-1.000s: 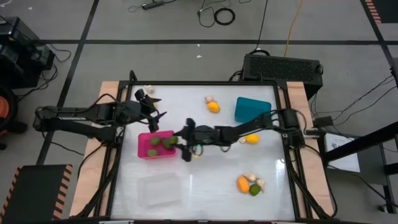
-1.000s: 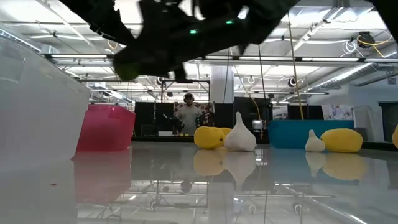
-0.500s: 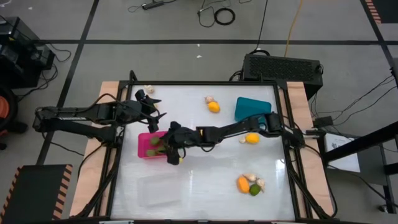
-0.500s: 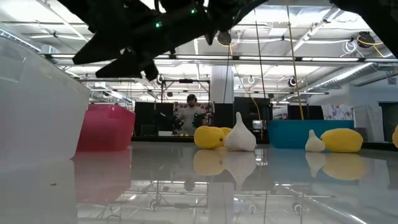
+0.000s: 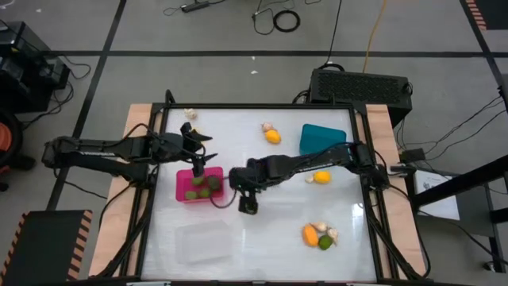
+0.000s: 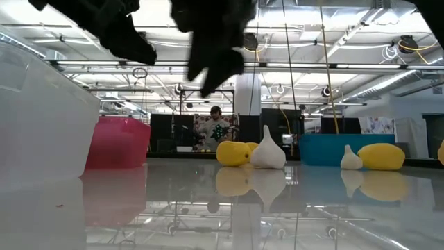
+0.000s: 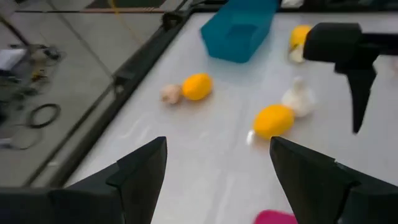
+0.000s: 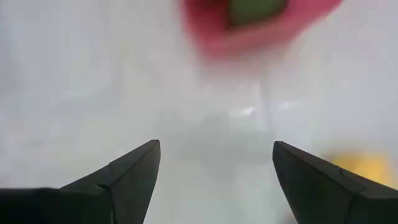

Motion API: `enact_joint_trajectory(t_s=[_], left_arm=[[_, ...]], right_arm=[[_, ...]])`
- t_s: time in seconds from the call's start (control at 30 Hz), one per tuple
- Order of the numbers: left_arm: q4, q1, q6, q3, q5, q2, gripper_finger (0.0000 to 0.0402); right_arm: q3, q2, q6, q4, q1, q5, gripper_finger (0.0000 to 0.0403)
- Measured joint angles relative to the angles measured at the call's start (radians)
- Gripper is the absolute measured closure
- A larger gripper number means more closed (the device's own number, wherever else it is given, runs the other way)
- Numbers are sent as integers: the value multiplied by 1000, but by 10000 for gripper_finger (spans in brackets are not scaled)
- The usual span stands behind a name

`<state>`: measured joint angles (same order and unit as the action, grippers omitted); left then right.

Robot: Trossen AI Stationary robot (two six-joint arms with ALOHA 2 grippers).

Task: Sort produce into baskets
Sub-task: Put the lime into the pink bin

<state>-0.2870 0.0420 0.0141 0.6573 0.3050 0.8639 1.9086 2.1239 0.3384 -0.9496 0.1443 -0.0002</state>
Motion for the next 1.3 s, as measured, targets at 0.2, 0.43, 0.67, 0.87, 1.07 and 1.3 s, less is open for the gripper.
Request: enact_joint_trajectory(t_s=[0.2, 0.43, 0.67, 0.87, 1.07, 1.3], left_arm=[[267, -26, -23, -74, -72, 13, 110], [532, -32, -202, -79, -140, 78, 110], [568, -6, -311, -79, -167, 163, 110], [541, 8, -334, -80, -353, 180, 110], [523, 8, -323, -80, -454, 179, 110], [487, -9, -265, -80, -490, 179, 110]], right_arm=[[-2, -10, 136, -365, 131, 52, 99], [-2, -10, 406, -536, 255, 128, 99], [-43, -61, 657, -577, 350, 59, 99], [-64, -124, 787, -588, 344, 22, 103], [-110, -183, 968, -568, 380, -32, 104], [-218, -197, 1078, -406, 468, -33, 104]])
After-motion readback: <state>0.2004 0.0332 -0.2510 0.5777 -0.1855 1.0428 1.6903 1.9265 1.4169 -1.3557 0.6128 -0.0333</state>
